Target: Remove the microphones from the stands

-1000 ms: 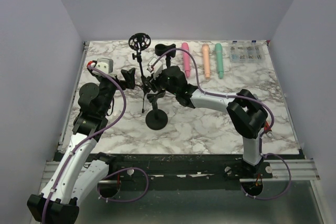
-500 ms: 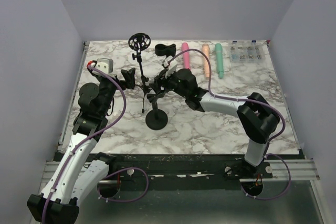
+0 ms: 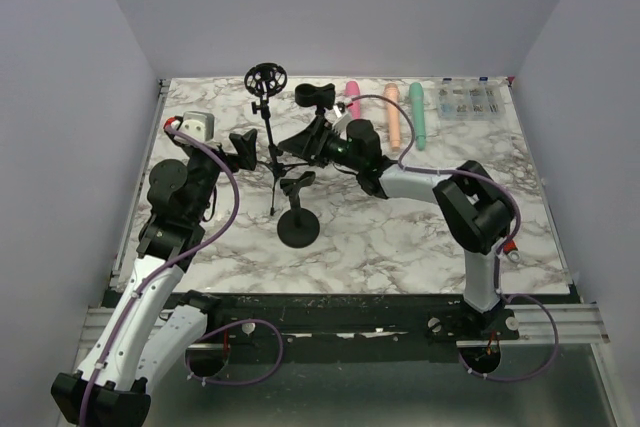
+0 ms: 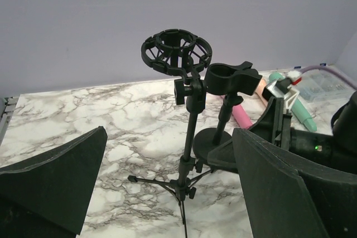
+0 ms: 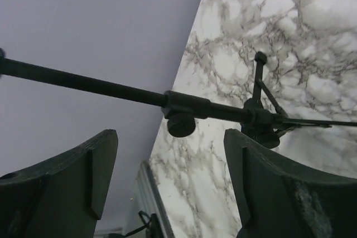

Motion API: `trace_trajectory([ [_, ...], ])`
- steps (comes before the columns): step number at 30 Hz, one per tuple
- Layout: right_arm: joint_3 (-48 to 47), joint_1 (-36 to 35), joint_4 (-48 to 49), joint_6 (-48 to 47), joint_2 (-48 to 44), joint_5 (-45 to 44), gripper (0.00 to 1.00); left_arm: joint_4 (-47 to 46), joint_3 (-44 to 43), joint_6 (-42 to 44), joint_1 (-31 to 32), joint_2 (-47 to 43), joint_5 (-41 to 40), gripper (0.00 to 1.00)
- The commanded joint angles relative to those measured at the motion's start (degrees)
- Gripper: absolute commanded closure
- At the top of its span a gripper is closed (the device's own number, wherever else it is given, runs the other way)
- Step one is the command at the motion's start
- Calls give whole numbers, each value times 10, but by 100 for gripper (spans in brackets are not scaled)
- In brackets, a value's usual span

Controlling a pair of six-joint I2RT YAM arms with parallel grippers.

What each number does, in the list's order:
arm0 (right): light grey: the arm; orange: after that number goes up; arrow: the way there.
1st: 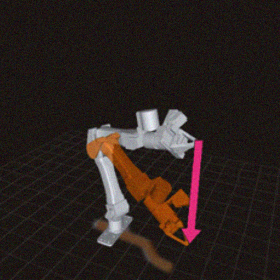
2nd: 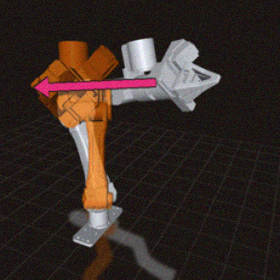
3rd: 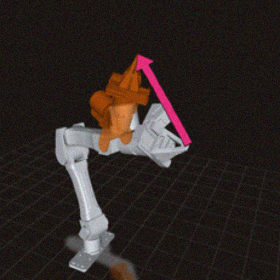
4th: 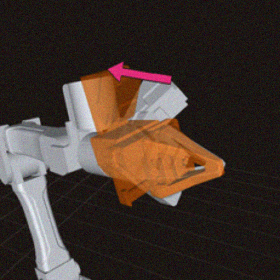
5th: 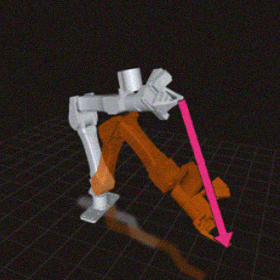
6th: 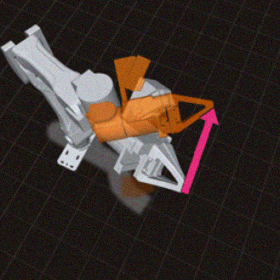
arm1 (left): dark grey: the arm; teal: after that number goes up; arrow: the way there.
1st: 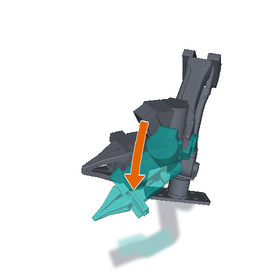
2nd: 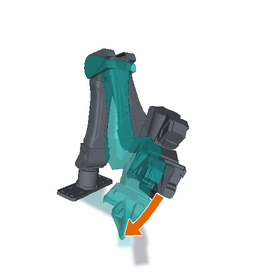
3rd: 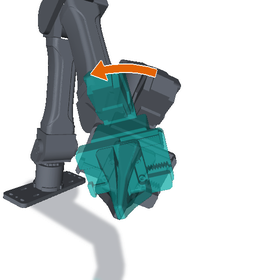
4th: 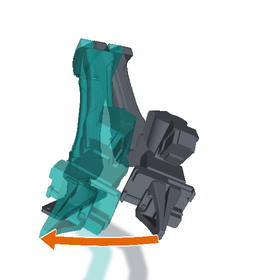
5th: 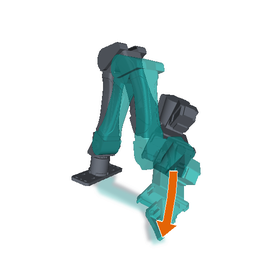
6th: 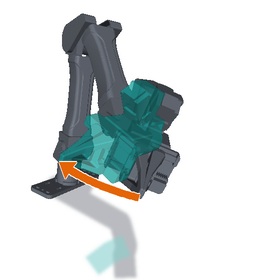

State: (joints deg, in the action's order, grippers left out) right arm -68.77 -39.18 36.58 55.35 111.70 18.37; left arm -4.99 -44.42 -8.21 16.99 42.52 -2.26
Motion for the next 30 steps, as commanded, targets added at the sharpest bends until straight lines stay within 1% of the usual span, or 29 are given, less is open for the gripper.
trace_trajectory([
  [1, -10, 0, 108, 171, 63, 70, 24, -3, 0, -2, 0, -12, 4, 2],
  [2, -7, 1, 135, 182, 71, 72, 27, -3, 0, -3, 0, -12, 4, 1],
  [6, -2, 2, 172, 195, 87, 61, 29, -3, 0, -4, 0, -14, 8, 1],
  [9, -4, 3, 173, 195, 93, 54, 30, -4, 0, -5, 0, -16, 9, 1],
  [13, -14, 4, 172, 201, 104, 53, 40, -4, 0, -6, 0, -17, 11, 1],
  [19, -29, 5, 165, 200, 116, 53, 48, -4, 0, -6, 0, -16, 13, 1],
  [21, -35, 5, 162, 198, 119, 54, 51, -4, -1, -7, 0, -15, 14, 1],
  [24, -40, 5, 154, 191, 122, 53, 52, -4, 0, -8, 0, -15, 14, 1],
  [27, -43, 5, 145, 178, 120, 53, 60, -4, 0, -7, 0, -14, 15, 1],
  [30, -43, 5, 137, 164, 117, 50, 71, -4, 0, -7, 0, -14, 15, 1],
])
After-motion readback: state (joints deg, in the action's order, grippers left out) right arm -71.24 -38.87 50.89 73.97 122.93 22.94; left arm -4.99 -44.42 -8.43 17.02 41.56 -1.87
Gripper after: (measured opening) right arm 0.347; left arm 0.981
